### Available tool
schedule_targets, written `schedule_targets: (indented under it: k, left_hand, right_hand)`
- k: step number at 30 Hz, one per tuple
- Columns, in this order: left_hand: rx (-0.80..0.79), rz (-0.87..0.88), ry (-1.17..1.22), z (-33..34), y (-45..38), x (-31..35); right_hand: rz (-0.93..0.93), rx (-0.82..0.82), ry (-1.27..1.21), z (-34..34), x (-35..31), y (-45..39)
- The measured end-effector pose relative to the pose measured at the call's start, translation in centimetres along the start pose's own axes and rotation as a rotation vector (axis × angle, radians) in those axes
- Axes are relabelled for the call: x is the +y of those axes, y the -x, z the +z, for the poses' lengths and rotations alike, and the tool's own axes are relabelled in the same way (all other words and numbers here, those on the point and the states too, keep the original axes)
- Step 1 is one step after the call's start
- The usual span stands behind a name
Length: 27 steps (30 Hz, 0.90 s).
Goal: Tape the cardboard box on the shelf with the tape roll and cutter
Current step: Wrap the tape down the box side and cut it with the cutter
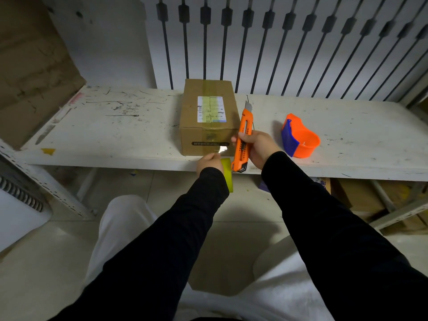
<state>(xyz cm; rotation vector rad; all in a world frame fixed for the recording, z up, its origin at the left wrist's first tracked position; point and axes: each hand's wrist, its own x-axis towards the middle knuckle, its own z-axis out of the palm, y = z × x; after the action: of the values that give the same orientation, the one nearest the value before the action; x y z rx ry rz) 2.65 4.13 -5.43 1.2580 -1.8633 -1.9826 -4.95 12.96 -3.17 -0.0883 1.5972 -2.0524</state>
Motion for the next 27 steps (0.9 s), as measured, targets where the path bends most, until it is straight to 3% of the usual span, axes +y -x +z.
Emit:
schedule_targets:
  k: [3, 6, 11, 15, 20, 27]
  left_hand:
    - [-0.009, 0.026, -0.010, 0.2, 0.4, 0.2]
    - [-0.038, 0.055, -0.047, 0.8, 0.9, 0.4]
    - [-0.091, 0.091, -0.093, 2.3, 1.7, 0.7]
    - [-0.106, 0.080, -0.091, 3.5, 2.2, 1.1]
    - [-0.124, 0.103, -0.102, 4.3, 2.6, 1.4]
    - [-0.130, 0.130, -0.092, 5.4, 2.4, 1.7]
  right_hand:
    - [-0.011, 0.061, -0.036, -0.5, -0.2, 0.4]
    - [0.025, 0.142, 0.093, -1.3, -0.3, 0.6]
    - [0.249, 0.343, 0.173, -1.9, -0.4, 0.8]
    - [0.360, 0.373, 0.140, -3.0, -0.6, 0.5]
    - [0.300, 0.383, -0.042, -4.5, -0.2, 0.1]
    - [0.199, 0.376, 0.018, -5.8, -0.1, 0.1]
